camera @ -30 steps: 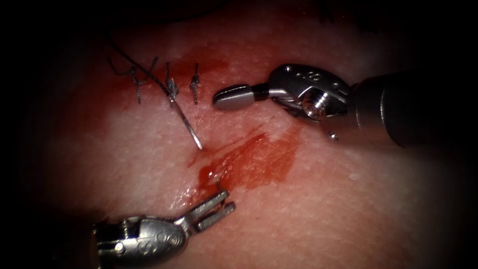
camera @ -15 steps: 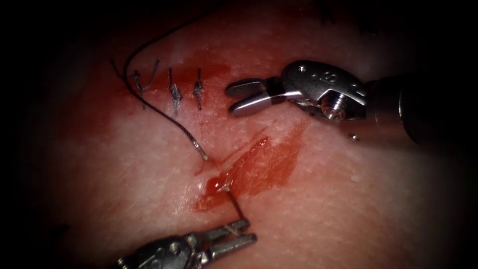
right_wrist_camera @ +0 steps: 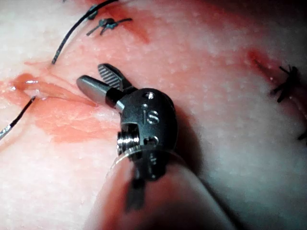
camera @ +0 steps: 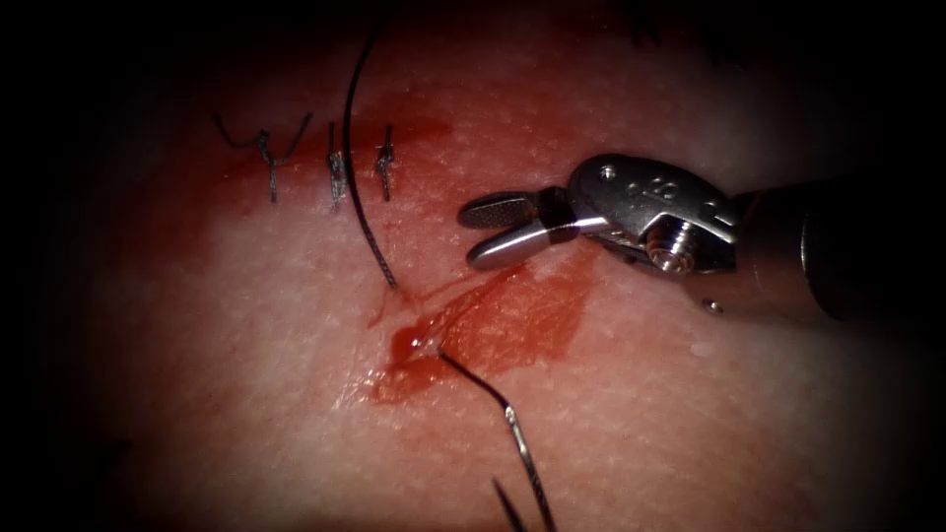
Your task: Wound Closure
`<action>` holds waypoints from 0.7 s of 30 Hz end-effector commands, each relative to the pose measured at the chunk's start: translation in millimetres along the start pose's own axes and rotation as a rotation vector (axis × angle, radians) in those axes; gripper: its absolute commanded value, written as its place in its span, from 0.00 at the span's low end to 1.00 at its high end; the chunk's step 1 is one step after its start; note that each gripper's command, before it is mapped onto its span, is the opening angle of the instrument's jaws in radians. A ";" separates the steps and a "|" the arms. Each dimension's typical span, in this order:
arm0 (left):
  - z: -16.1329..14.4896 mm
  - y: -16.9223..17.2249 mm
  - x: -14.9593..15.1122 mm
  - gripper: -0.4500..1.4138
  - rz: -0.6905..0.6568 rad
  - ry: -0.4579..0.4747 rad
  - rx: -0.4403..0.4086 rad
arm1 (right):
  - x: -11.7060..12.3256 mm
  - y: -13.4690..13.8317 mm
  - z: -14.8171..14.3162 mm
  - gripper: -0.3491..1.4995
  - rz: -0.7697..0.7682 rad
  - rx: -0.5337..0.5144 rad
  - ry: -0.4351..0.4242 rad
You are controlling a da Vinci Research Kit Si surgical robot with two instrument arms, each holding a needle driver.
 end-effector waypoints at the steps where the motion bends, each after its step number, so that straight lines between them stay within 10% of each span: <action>1: 0.3 -0.2 -0.6 0.00 0.041 -0.008 0.017 | -0.1 0.1 0.2 0.32 0.016 -0.009 0.002; 7: -0.7 -1.0 0.3 0.00 0.269 -0.091 0.091 | 0.8 -0.2 -2.5 0.35 0.079 -0.037 0.001; 12: -0.7 -2.5 2.4 0.00 0.449 -0.142 0.161 | 1.6 -0.7 -4.2 0.08 0.065 -0.034 0.001; 15: -0.7 -3.5 4.1 0.00 0.526 -0.165 0.189 | 1.8 -1.2 -4.4 0.16 0.062 -0.013 -0.004; 21: -0.8 -5.4 6.5 0.00 0.628 -0.199 0.227 | 2.3 -1.7 -3.9 0.63 0.063 -0.020 -0.048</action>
